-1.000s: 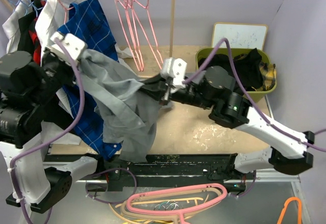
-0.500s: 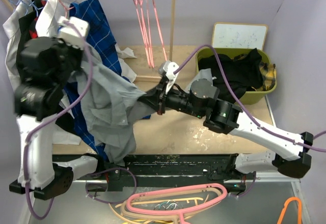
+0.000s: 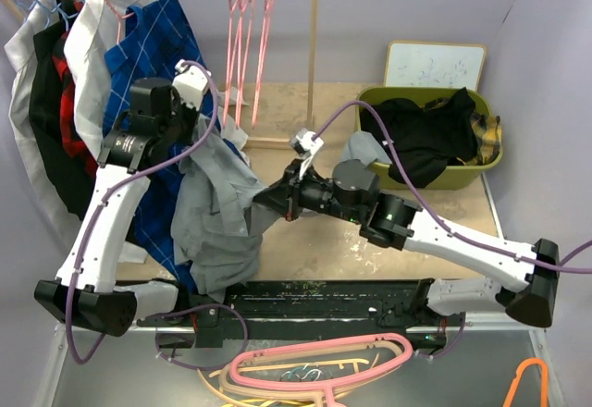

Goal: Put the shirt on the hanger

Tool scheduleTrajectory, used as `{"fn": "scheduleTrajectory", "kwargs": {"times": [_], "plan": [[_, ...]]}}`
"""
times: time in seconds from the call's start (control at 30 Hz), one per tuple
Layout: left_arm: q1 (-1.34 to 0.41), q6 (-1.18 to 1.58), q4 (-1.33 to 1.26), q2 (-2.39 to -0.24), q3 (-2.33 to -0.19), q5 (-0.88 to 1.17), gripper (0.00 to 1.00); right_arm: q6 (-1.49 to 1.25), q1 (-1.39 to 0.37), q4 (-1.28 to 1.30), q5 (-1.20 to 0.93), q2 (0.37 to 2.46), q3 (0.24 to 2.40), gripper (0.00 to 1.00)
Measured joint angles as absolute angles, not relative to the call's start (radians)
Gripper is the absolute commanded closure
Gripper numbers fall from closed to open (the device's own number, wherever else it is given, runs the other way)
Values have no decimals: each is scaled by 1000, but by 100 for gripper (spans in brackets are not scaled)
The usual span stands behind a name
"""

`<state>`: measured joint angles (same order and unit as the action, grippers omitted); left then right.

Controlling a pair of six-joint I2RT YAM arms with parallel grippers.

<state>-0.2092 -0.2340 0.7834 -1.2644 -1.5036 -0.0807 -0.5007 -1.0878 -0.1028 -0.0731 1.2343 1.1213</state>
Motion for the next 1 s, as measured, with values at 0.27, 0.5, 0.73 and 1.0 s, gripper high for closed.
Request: {"fn": "scheduleTrajectory", "kwargs": {"times": [0.27, 0.5, 0.73, 1.0], "plan": [[-209, -226, 738, -1360, -1433, -32, 100, -702, -981, -352, -80, 1151, 747, 100], [-209, -216, 715, -1597, -1415, -51, 100, -885, -857, -528, -102, 1277, 481, 100], [-210, -190, 730, -1755, -1478, -81, 100, -977, -757, -698, -156, 1385, 468, 78], [-209, -159, 837, -1821, -1659, -37, 16, -905, -673, -673, -186, 1331, 479, 0]]}}
